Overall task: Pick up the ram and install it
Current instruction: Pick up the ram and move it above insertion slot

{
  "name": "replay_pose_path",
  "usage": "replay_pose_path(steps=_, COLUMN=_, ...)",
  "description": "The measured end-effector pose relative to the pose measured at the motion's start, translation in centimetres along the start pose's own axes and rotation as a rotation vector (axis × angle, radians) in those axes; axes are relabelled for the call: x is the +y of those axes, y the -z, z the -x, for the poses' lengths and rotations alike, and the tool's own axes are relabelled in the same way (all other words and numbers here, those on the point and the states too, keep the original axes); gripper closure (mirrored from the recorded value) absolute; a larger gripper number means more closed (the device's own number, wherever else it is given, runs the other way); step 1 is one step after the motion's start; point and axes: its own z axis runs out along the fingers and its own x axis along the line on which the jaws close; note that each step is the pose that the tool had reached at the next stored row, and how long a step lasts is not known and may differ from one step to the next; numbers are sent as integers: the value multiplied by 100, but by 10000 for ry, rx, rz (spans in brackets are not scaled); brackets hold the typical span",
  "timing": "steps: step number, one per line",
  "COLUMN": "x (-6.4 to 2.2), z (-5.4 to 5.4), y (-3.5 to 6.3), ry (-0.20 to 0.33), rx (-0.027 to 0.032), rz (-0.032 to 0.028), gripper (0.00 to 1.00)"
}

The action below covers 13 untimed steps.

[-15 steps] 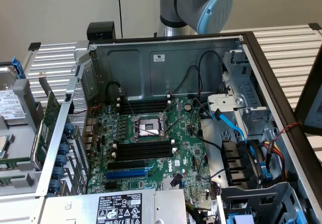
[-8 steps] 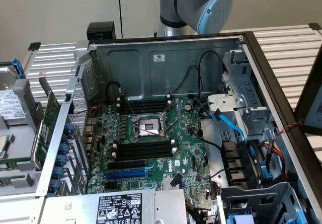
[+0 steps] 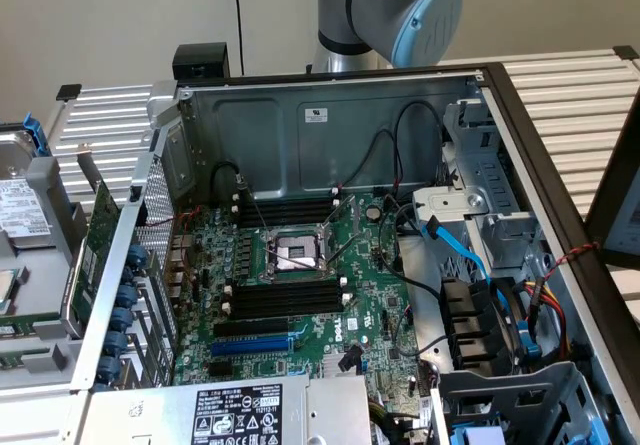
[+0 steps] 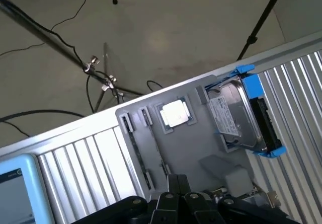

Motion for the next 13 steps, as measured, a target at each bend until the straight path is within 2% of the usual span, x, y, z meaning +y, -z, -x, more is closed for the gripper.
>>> replay_pose_path(steps=4, x=0, z=0, y=-1, ry=721, rx=58, rz=48, gripper=90)
replay_pose_path(steps=7, x=0, z=0, y=0, ry=1261, rx=143, rz=74, gripper=90)
replay_pose_path(steps=9, x=0, z=0, y=0, ry=1621, rx=230, rz=83, gripper=90)
replay_pose_path(steps=11, x=0, z=0, y=-1, ry=1915, rx=367, rz=69, gripper=90)
replay_pose_path(steps=13, x=0, z=0, y=-3, ry=2171, rx=490, rz=23, gripper=90)
